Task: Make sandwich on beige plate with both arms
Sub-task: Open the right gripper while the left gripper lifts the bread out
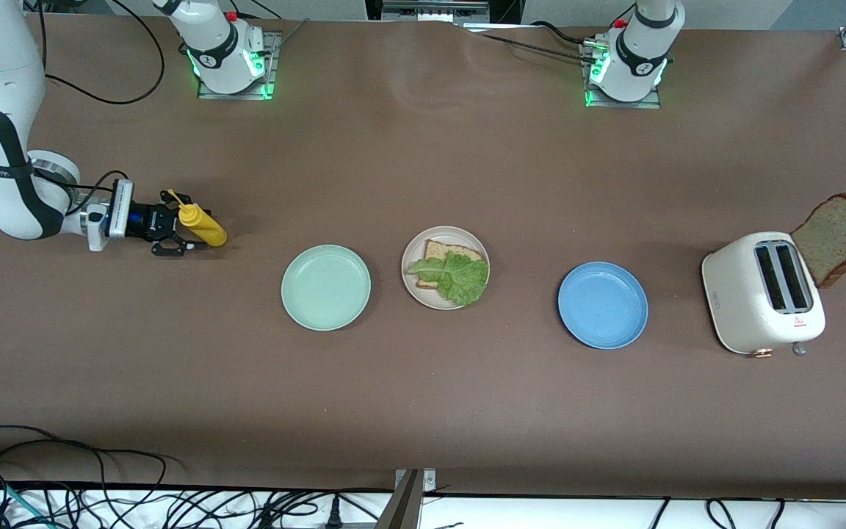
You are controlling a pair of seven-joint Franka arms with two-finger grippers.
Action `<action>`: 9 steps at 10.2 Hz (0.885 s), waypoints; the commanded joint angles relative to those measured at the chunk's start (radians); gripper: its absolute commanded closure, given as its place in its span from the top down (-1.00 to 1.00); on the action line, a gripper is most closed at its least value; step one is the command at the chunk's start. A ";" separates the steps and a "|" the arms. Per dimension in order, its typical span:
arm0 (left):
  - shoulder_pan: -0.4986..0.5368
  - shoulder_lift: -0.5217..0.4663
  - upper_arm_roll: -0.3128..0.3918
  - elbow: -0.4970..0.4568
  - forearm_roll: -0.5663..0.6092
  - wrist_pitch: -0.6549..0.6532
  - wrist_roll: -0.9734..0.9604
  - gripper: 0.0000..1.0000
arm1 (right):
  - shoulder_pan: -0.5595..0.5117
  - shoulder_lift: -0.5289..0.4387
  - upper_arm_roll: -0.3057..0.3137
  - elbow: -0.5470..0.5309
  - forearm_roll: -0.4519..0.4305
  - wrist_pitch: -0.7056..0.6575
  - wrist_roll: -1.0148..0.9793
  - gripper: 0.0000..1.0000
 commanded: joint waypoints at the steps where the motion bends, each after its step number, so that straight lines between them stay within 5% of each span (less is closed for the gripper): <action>1: -0.046 0.007 0.000 0.021 -0.019 -0.020 0.006 -1.00 | -0.012 -0.002 -0.046 0.001 -0.020 -0.021 -0.002 1.00; 5: -0.136 0.012 -0.010 -0.055 -0.197 -0.004 -0.110 -1.00 | -0.015 -0.005 -0.114 0.069 -0.152 -0.018 0.113 1.00; 9: -0.201 0.005 -0.003 -0.160 -0.471 0.085 -0.259 -1.00 | -0.015 -0.063 -0.126 0.318 -0.419 -0.029 0.538 1.00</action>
